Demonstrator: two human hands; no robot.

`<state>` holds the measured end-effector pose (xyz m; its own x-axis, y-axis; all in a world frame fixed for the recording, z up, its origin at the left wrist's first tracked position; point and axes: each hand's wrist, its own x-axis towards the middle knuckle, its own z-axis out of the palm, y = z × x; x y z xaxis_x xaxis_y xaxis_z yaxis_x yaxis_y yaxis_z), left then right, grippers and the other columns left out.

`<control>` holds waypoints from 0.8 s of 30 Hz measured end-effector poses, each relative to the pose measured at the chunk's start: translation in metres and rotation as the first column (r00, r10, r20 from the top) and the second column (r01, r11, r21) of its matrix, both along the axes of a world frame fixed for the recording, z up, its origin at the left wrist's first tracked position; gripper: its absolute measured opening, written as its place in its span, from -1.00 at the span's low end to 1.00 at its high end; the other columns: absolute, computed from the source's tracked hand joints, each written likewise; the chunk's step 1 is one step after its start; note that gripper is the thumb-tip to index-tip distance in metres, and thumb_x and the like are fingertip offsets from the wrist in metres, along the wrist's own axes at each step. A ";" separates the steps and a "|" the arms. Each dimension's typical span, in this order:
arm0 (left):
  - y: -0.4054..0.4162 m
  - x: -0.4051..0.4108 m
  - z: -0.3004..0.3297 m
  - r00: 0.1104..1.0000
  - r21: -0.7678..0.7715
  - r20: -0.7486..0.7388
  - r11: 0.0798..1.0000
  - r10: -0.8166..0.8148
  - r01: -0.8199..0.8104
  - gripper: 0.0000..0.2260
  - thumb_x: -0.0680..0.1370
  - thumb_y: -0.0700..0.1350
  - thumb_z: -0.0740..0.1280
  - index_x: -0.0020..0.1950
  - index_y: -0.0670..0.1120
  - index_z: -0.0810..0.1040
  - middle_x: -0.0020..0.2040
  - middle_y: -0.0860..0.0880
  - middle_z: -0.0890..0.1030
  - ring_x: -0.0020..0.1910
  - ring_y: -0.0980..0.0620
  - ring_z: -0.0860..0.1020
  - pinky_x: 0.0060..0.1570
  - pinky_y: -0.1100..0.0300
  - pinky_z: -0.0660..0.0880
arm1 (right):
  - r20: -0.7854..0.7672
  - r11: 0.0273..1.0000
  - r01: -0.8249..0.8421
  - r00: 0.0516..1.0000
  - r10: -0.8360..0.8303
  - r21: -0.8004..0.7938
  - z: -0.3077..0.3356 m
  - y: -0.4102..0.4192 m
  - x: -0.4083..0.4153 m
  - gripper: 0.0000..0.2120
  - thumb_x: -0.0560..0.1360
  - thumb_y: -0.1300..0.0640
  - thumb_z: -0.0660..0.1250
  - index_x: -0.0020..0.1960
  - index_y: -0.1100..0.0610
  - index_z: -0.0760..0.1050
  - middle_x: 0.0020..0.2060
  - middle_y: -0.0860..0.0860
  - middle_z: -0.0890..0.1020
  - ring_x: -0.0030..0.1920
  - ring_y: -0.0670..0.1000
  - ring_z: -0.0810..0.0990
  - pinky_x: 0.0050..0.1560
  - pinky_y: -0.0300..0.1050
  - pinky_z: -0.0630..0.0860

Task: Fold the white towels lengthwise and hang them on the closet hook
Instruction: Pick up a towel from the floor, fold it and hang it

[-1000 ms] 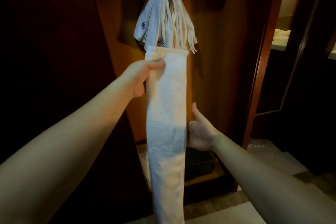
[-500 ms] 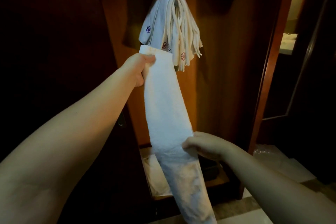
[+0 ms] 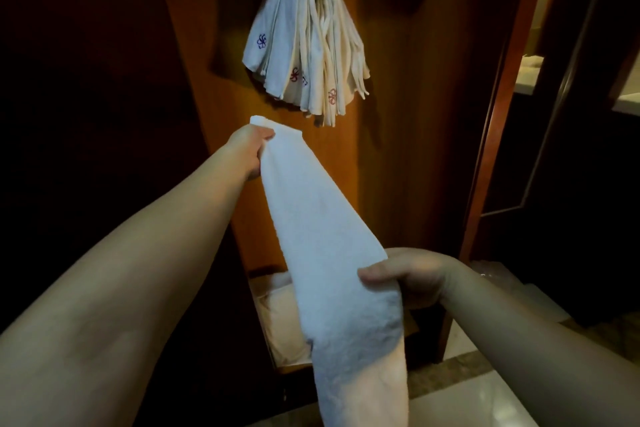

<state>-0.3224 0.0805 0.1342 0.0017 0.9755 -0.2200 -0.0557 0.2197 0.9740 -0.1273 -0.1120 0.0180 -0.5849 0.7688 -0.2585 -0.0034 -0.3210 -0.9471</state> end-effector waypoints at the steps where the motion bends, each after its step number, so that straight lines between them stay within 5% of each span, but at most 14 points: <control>1: 0.001 0.001 -0.005 1.000 -0.011 -0.019 1.000 -0.018 0.018 -0.56 0.58 -0.18 0.38 0.43 -0.12 0.34 -0.10 -0.15 0.56 -0.13 -0.12 0.60 -0.06 -0.06 0.58 | -0.022 1.000 0.012 1.000 -0.011 0.015 0.005 -0.002 0.001 -0.27 0.15 -0.14 0.69 0.19 0.16 0.57 0.06 0.02 0.73 0.09 0.02 0.70 0.03 -0.14 0.61; 4: 0.004 -0.001 -0.024 0.993 -0.050 -0.059 0.993 -0.106 0.104 -0.80 0.65 -0.15 0.27 0.19 -0.27 0.43 0.00 -0.17 0.62 -0.06 -0.13 0.62 0.09 -0.03 0.57 | -0.059 0.995 0.056 0.997 -0.052 0.078 0.023 -0.005 0.003 -0.37 0.15 -0.20 0.68 0.09 0.13 0.68 0.05 0.05 0.73 0.07 0.04 0.71 0.01 -0.14 0.61; 7: 0.001 -0.007 -0.048 0.973 -0.135 0.061 0.964 -0.224 0.230 -0.77 0.69 -0.06 0.17 0.16 -0.18 0.52 0.16 -0.20 0.64 -0.14 -0.16 0.68 -0.22 0.01 0.57 | -0.119 0.982 0.087 0.991 -0.067 0.168 0.044 -0.004 0.002 -0.49 0.25 -0.18 0.63 0.09 0.08 0.73 0.05 0.05 0.73 0.08 0.03 0.71 0.03 -0.13 0.61; 10: -0.006 -0.013 -0.079 0.937 -0.263 0.133 0.900 -0.322 0.346 -0.53 0.70 0.14 0.06 0.20 -0.25 0.48 -0.16 -0.26 0.70 -0.31 -0.22 0.69 -0.52 -0.02 0.58 | -0.203 0.966 0.163 0.972 -0.121 0.201 0.066 0.002 0.003 -0.51 0.33 -0.09 0.60 0.17 0.13 0.69 0.11 0.13 0.70 0.12 0.11 0.69 0.10 -0.04 0.62; 14: -0.011 -0.013 -0.110 0.939 -0.261 0.020 0.905 -0.342 0.335 -0.45 0.67 0.20 0.08 0.26 -0.27 0.51 -0.01 -0.34 0.67 -0.34 -0.18 0.59 -0.18 0.03 0.53 | -0.291 0.923 0.347 0.912 -0.290 0.166 0.095 0.016 0.004 -0.61 0.40 0.06 0.47 0.18 0.20 0.67 0.17 0.18 0.67 0.19 0.15 0.66 0.13 0.00 0.62; 16: -0.013 -0.012 -0.113 0.970 -0.162 0.039 0.957 -0.239 0.242 -0.44 0.68 0.18 0.09 0.35 -0.27 0.47 -0.18 -0.20 0.64 -0.33 -0.10 0.54 -0.26 0.08 0.45 | -0.299 0.865 0.477 0.857 -0.419 0.155 0.106 0.024 0.003 -0.61 0.48 0.11 0.40 0.26 0.24 0.57 0.16 0.19 0.68 0.17 0.13 0.67 0.11 -0.01 0.64; 19: -0.034 -0.010 -0.103 0.989 0.100 0.132 0.993 -0.072 0.059 -0.66 0.68 0.11 0.15 0.13 -0.13 0.54 -0.13 -0.08 0.62 -0.30 0.00 0.58 -0.33 0.17 0.46 | -0.176 0.738 0.606 0.794 -0.582 0.295 0.117 0.034 -0.002 -0.73 0.63 0.10 0.28 0.25 0.23 0.52 0.06 0.11 0.72 0.09 0.07 0.71 0.10 -0.02 0.64; 24: -0.110 0.006 -0.081 0.995 0.591 -0.090 0.802 -0.047 0.091 -0.82 0.55 0.22 0.21 0.09 0.21 0.46 0.00 0.24 0.58 -0.03 0.27 0.57 -0.11 0.34 0.45 | 0.140 0.601 0.566 0.652 -0.745 0.564 0.134 0.045 -0.018 -0.65 0.66 -0.07 0.19 0.20 0.21 0.47 0.08 0.18 0.65 0.06 0.22 0.67 0.14 0.16 0.63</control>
<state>-0.3168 -0.0300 0.0528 0.0807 0.9129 0.4000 0.0075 -0.4019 0.9157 -0.1457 -0.0667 0.1517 0.1842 0.9726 0.1415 0.2942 0.0828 -0.9521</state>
